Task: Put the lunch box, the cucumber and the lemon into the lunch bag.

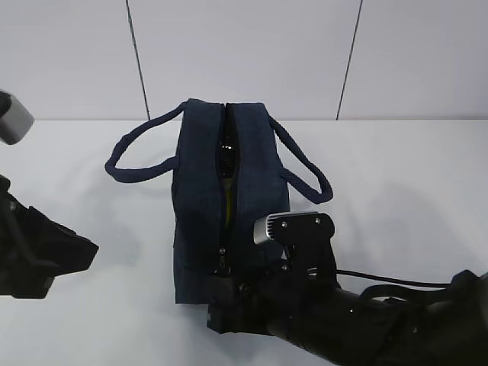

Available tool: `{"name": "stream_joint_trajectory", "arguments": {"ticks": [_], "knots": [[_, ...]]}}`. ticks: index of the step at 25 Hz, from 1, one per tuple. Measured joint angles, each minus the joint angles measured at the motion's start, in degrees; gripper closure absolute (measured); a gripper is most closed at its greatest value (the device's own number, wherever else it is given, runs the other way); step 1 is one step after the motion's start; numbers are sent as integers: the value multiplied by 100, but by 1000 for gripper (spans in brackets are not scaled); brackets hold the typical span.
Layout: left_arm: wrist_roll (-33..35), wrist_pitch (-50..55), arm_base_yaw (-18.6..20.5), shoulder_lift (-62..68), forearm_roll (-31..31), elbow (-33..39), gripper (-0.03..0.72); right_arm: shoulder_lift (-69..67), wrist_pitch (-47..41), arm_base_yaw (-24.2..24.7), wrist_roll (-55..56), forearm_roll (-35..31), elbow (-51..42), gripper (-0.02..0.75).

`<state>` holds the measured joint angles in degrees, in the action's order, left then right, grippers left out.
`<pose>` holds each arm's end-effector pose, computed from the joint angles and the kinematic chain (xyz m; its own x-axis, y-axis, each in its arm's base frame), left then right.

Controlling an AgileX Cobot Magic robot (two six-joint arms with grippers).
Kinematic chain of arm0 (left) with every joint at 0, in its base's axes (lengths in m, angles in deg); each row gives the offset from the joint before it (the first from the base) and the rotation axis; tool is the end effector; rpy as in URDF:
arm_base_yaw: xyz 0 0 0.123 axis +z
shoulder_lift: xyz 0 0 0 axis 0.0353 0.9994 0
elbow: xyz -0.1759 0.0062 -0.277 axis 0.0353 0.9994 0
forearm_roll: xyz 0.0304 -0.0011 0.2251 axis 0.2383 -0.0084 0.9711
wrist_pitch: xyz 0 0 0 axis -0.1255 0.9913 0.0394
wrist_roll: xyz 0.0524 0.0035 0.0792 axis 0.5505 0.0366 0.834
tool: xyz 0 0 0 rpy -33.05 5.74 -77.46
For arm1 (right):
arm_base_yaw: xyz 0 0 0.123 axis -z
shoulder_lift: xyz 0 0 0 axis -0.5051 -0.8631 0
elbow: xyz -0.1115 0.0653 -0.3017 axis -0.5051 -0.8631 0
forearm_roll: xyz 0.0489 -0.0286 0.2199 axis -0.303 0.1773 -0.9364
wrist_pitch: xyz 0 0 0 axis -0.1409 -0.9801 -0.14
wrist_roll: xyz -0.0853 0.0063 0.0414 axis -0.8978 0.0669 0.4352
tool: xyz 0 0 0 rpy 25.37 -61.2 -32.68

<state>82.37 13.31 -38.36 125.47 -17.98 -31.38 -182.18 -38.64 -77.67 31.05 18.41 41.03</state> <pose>0.1160 -0.1087 0.3073 -0.6832 0.3901 -0.6173 0.5912 0.7917 -0.1540 0.2202 0.2302 0.1688 -0.6230 0.0692 -0.7792 -0.4423 0.7904 0.4238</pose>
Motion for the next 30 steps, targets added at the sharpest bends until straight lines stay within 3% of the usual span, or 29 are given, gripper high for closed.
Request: {"name": "stream_joint_trajectory", "arguments": {"ticks": [30], "knots": [[0,-30,0,0,0,0,447,-141,436,0,10,-534,0,410]]}}
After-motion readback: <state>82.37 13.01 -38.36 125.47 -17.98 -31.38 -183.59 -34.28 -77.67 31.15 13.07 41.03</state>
